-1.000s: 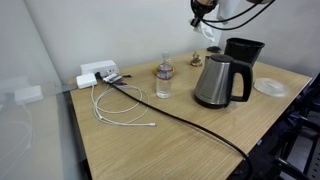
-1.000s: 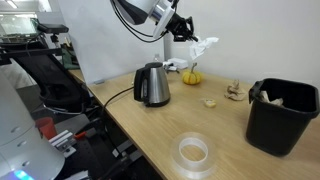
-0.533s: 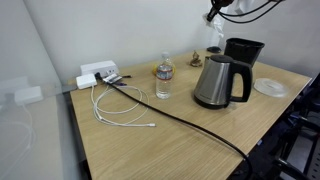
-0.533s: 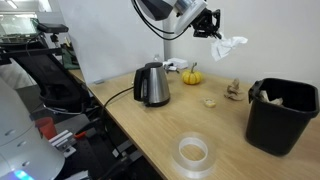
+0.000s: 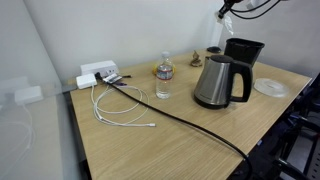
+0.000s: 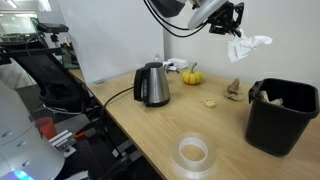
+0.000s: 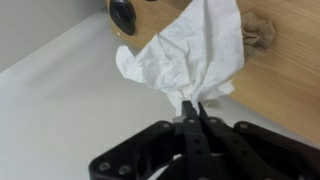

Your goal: Pick up the white paper from the table and put it inside the bin

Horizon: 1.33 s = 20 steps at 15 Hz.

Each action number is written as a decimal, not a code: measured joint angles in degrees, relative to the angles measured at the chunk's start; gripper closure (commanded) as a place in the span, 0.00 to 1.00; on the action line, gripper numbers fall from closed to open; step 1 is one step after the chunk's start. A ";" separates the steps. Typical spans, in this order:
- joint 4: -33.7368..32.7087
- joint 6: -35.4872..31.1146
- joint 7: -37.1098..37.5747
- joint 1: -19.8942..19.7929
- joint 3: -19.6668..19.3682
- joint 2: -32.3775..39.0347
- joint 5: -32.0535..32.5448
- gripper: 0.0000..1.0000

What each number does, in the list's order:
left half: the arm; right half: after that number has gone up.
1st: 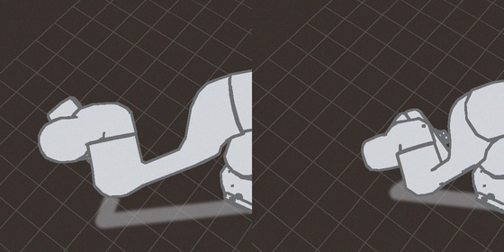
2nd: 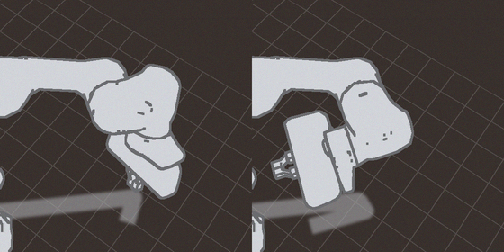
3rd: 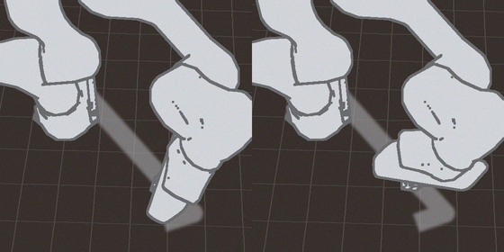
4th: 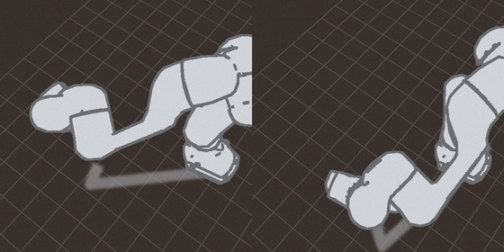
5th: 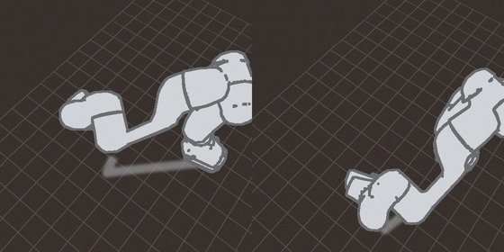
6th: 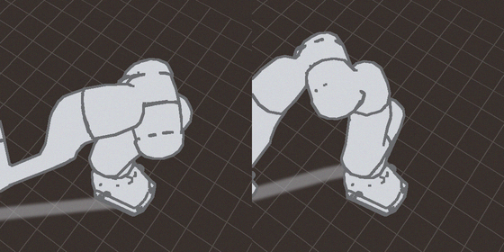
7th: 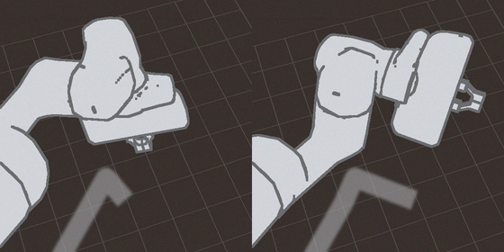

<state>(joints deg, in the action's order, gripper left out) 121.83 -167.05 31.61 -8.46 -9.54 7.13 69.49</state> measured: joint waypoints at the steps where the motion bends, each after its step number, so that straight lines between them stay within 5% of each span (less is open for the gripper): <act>1: 0.00 0.05 0.14 0.25 0.15 0.00 0.00 0.98; 6: -1.02 2.22 4.06 0.39 -0.05 0.03 1.18 0.99; 11: -7.77 14.81 17.52 0.12 -2.73 4.41 4.58 0.99; 19: -17.76 31.87 27.46 0.81 -3.07 17.16 -4.21 0.99; 20: -18.86 33.04 28.75 1.02 -3.07 17.88 -4.21 0.73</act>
<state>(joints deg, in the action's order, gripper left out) 102.97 -134.01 60.36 -7.43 -12.61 25.01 65.27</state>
